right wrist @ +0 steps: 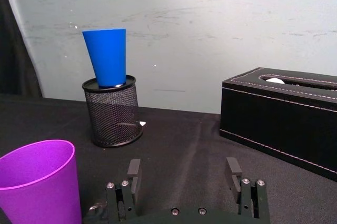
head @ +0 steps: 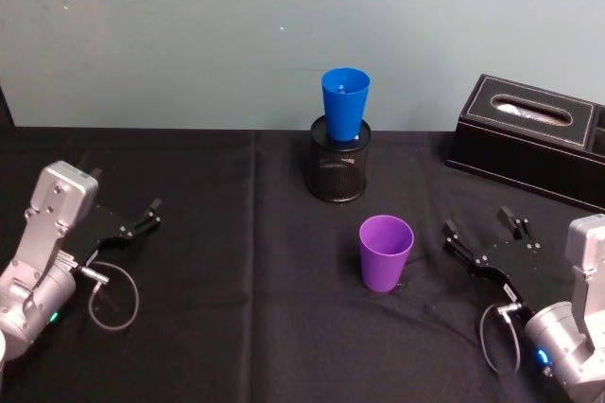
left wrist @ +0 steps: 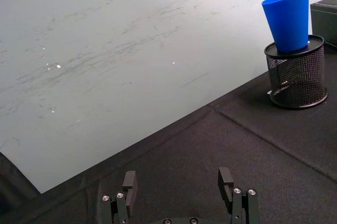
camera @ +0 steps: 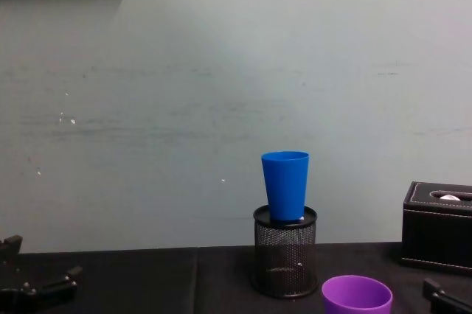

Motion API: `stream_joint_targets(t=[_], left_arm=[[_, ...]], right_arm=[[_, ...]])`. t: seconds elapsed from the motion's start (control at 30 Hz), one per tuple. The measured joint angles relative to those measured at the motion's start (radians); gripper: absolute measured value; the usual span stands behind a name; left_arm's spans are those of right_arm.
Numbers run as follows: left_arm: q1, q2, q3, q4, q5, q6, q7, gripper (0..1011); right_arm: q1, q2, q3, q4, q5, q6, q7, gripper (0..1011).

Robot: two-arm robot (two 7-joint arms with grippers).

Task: Pick up one cup with a gripper and tap it against the other cup.

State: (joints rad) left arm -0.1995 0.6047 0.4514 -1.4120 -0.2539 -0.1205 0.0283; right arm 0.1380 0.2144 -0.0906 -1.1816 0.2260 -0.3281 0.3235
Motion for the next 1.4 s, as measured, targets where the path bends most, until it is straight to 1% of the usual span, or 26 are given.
stream_joint_targets(t=[1.4], left_arm=[[0.000, 0.000, 0.000, 0.000, 0.000, 0.000, 0.000, 1011]], right_arm=[[0.000, 0.000, 0.000, 0.000, 0.000, 0.000, 0.000, 1002]])
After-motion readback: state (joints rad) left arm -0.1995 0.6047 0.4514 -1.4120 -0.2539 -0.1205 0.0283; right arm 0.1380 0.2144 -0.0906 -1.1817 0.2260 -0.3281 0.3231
